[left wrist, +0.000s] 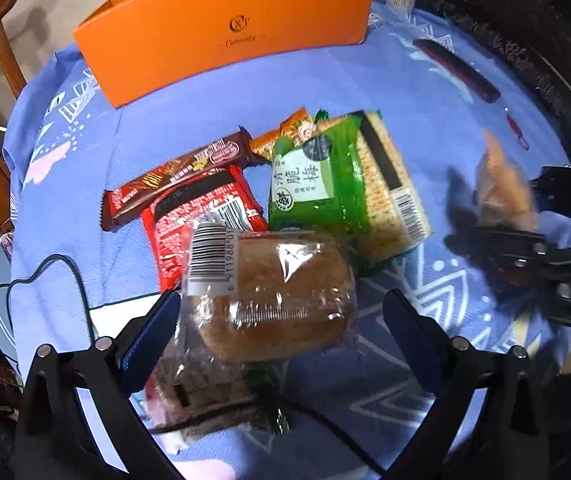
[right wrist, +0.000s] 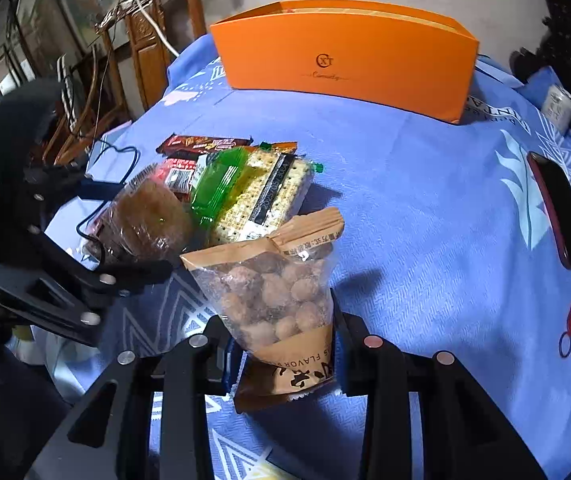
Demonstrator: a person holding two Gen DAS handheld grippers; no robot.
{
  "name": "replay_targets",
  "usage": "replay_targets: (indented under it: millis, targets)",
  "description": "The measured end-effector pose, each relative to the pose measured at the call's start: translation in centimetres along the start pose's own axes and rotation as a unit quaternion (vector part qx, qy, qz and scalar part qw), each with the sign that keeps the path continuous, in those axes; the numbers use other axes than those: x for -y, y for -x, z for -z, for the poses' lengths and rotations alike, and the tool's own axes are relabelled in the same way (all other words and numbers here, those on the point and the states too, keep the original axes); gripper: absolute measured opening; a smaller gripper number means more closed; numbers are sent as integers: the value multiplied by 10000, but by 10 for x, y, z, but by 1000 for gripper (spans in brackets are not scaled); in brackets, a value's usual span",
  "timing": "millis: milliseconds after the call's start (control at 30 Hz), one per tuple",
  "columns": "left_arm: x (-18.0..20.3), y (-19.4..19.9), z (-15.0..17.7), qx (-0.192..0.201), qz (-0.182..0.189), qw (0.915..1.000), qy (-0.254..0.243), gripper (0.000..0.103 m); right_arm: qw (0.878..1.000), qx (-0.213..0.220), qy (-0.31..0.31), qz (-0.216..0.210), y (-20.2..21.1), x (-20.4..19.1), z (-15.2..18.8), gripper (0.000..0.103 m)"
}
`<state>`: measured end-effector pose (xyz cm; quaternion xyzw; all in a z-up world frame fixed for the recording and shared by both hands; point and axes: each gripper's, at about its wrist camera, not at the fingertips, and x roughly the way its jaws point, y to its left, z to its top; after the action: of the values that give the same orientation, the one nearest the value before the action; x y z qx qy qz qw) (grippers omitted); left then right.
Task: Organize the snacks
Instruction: 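Grasp the brown peanut bag with the right tool while the left tool grasps the bread loaf bag, then carry the peanut bag and bread bag over the orange box and open both tools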
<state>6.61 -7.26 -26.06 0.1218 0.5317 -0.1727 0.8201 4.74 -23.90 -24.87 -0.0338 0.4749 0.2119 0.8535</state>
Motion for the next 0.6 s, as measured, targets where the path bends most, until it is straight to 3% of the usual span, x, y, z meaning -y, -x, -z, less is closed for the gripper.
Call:
replay_targets:
  millis: [33, 67, 200, 433, 600]
  targets:
    - [-1, -5, 0, -45, 35, 10000, 18, 92, 10000, 7, -12, 10, 0, 0, 0, 36]
    - [-2, -9, -1, -97, 79, 9999, 43, 81, 10000, 12, -20, 21, 0, 1, 0, 36]
    - [-7, -11, -1, -88, 209, 9996, 151, 74, 9999, 40, -97, 63, 2, 3, 1, 36]
    - [-20, 16, 2, 222, 474, 9983, 263, 71, 9997, 147, -173, 102, 10, 4, -5, 36]
    - [-36, 49, -4, 582, 467, 9962, 443, 71, 9991, 356, -217, 76, 24, 1, -17, 36]
